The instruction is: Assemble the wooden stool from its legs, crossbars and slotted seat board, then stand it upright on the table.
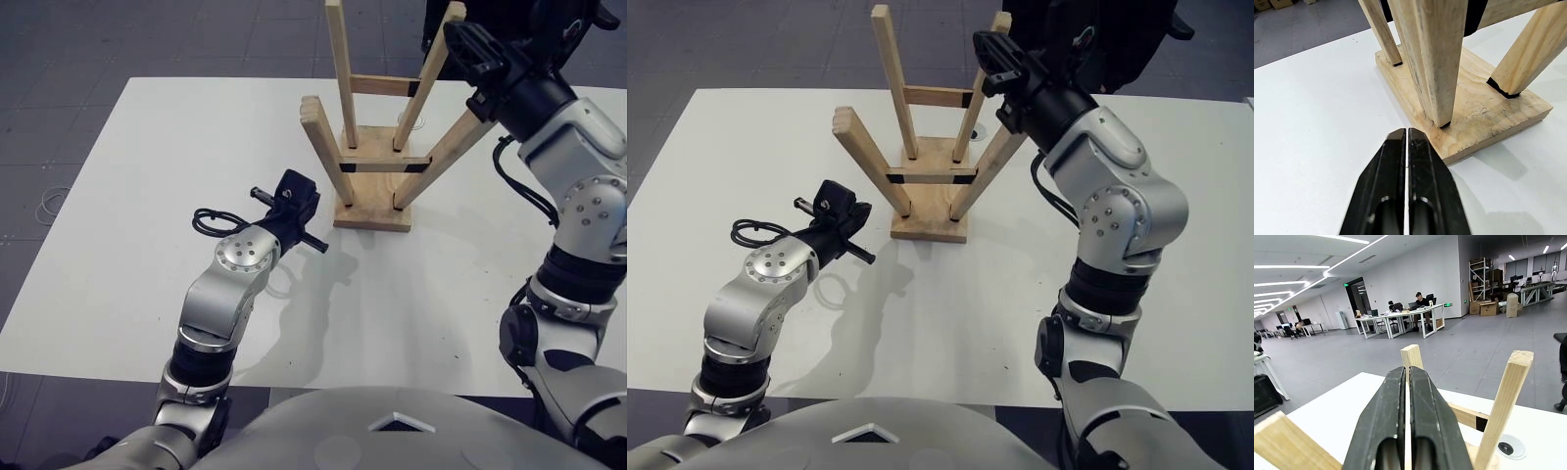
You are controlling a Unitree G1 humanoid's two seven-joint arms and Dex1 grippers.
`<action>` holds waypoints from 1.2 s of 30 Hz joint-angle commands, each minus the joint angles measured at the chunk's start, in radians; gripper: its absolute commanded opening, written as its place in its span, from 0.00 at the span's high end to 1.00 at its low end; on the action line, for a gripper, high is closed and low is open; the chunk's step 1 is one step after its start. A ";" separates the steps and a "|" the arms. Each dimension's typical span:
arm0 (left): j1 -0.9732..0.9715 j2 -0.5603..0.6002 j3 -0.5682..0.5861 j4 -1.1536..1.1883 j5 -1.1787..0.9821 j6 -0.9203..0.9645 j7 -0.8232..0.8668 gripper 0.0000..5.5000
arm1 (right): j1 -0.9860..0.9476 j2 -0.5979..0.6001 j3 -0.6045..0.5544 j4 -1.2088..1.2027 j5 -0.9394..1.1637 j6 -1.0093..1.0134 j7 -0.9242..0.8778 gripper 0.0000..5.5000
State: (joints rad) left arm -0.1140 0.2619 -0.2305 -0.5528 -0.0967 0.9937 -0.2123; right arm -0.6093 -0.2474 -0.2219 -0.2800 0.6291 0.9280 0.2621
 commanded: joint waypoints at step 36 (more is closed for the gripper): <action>-0.123 -0.003 -0.103 0.373 -0.024 -0.076 -0.173 0.98 | 0.166 -0.323 0.382 0.347 -0.538 -0.236 0.125 0.98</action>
State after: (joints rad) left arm -0.2441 0.2660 -0.3184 -0.1479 -0.1114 0.8942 -0.3766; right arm -0.4560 -0.5277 0.1501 0.0866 0.1370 0.7020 0.3921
